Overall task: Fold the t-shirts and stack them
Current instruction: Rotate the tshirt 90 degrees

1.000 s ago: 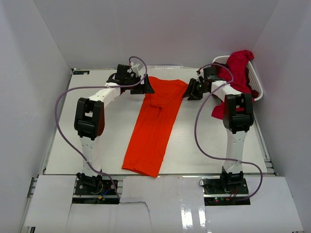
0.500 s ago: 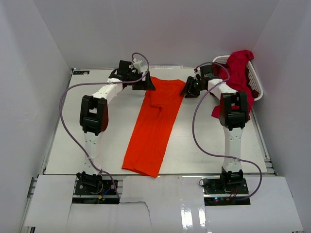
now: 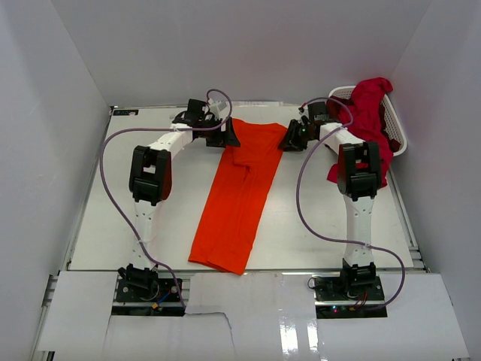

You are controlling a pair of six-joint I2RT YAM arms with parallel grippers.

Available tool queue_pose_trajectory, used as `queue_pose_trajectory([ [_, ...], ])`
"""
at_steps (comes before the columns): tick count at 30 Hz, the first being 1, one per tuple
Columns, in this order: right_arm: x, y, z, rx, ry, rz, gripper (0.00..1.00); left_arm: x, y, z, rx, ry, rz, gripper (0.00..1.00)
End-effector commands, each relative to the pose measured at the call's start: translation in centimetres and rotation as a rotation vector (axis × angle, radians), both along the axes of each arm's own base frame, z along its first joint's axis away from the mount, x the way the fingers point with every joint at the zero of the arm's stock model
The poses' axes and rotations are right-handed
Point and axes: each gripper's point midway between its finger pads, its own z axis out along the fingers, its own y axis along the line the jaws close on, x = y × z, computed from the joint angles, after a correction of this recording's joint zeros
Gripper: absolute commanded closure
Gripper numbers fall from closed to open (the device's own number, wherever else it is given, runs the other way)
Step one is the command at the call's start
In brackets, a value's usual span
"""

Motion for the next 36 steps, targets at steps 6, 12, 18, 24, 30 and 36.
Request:
queue_pose_trajectory([
  [6,1.5,0.7,0.0,0.017,-0.026,0.003,0.66,1.4,0.2,1.5,0.003,-0.05,0.004,0.1],
  [12,2.1,0.8,-0.5,0.019,-0.023,-0.003,0.67,2.2,1.2,-0.3,0.078,-0.033,0.044,0.19],
  [18,2.6,0.8,-0.4,0.02,-0.033,-0.002,0.68,3.4,2.4,-1.2,0.145,-0.041,0.112,0.22],
  [24,2.8,1.0,-0.8,0.023,-0.033,0.002,0.71,4.5,2.8,-2.0,0.171,-0.042,0.155,0.25],
  [30,3.6,1.2,-1.2,0.03,-0.044,0.008,0.72,4.5,2.9,-3.1,0.181,-0.02,0.171,0.26],
  [36,4.8,1.3,-1.2,0.044,-0.053,-0.001,0.73,5.1,3.9,-4.2,0.225,-0.011,0.232,0.29],
])
